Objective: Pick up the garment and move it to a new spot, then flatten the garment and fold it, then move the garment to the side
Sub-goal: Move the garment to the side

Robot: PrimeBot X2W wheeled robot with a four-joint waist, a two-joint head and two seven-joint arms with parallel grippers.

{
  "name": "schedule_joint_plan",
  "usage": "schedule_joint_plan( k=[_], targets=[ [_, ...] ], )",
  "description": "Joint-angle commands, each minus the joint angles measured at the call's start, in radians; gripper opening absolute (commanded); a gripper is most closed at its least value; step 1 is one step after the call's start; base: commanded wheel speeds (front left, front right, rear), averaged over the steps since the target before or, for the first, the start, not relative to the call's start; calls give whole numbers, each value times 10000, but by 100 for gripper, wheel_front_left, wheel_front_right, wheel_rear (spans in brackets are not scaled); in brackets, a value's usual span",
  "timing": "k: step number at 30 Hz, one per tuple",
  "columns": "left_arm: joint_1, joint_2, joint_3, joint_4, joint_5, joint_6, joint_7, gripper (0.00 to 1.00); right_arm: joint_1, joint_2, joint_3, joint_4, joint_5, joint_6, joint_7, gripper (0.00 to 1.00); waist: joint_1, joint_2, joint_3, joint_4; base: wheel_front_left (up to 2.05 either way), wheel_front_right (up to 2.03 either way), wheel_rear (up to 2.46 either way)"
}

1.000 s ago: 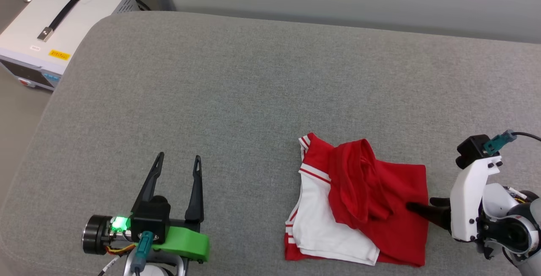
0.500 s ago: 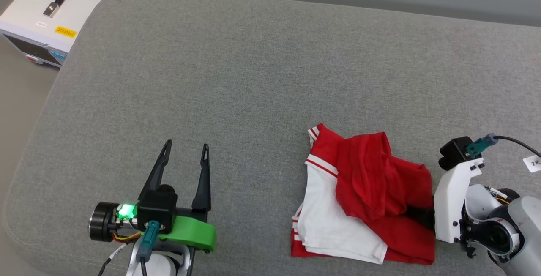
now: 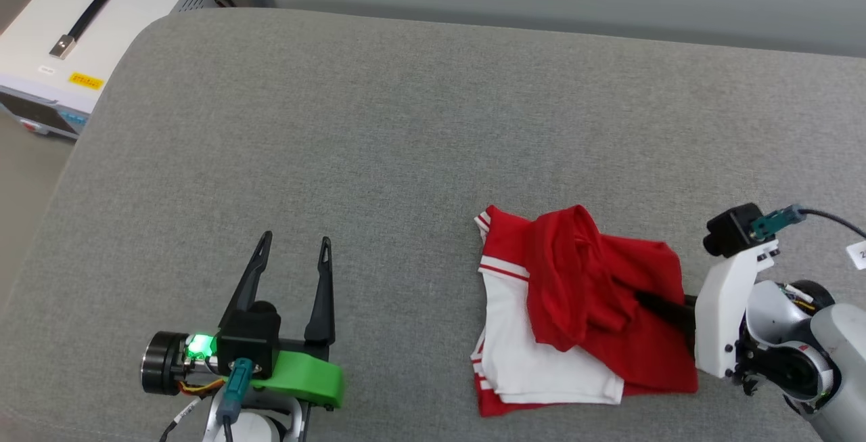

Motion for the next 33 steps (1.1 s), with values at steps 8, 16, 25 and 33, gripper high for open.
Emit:
schedule_joint_plan(
  k=[8, 16, 25, 33],
  targets=[
    [241, -5, 154, -80, -57, 23, -59, 100, -793, -1033, 39, -823, -461, -7, -426, 0, -1, -1, -231, -988, 0, 0, 0],
    [194, 86, 359, -266, -57, 3, -59, 100, -1155, -1593, -103, -1306, -634, -7, -440, 0, -1, -1, 47, -2132, 0, 0, 0],
    [-399, 371, 525, -667, 48, -141, -59, 100, -1552, -2122, -689, -1165, -936, -7, -332, 0, -1, -1, 1193, -2955, 0, 0, 0],
    [-1189, 749, 575, -1140, 179, -306, -59, 100, -2611, -2867, -1619, 236, -1557, -7, -235, 0, -1, -1, 2762, -2924, 0, 0, 0]
  ],
)
